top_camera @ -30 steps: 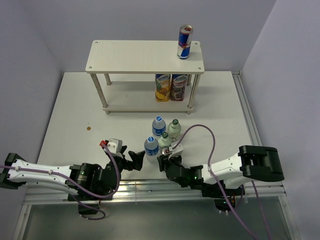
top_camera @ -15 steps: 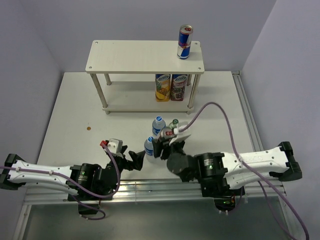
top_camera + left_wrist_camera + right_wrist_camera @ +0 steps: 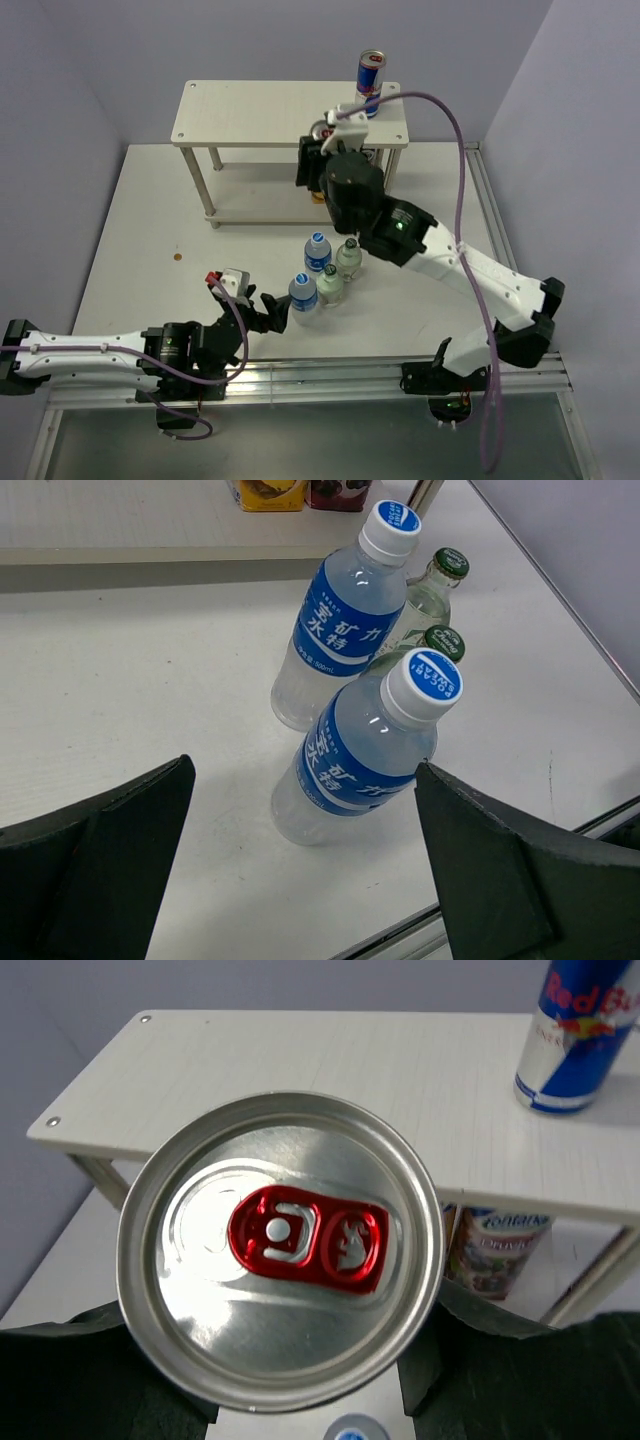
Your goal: Place and organize the beverage onto the shelf
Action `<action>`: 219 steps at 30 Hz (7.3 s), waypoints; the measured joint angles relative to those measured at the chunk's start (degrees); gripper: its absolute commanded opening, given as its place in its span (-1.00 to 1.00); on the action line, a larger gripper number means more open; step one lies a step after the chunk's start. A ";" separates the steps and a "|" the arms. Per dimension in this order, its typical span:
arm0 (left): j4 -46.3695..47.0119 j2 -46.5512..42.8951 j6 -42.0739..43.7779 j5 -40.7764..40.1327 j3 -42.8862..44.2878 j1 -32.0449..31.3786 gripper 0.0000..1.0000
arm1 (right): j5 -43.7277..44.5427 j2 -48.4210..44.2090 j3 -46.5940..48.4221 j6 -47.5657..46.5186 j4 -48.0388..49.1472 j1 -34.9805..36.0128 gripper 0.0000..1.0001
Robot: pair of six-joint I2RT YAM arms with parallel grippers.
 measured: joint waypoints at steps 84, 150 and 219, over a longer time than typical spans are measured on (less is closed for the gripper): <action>23.21 23.76 4.79 8.02 -3.32 1.60 0.99 | 7.56 -30.53 -39.89 27.45 -14.29 5.79 1.00; -14.49 57.81 28.57 32.89 88.78 67.34 -0.85 | 5.62 -40.70 -55.76 31.91 -14.01 5.95 0.98; 25.42 31.56 4.66 50.69 2.82 38.42 0.99 | 4.68 -39.74 -59.87 34.49 -13.73 5.97 0.99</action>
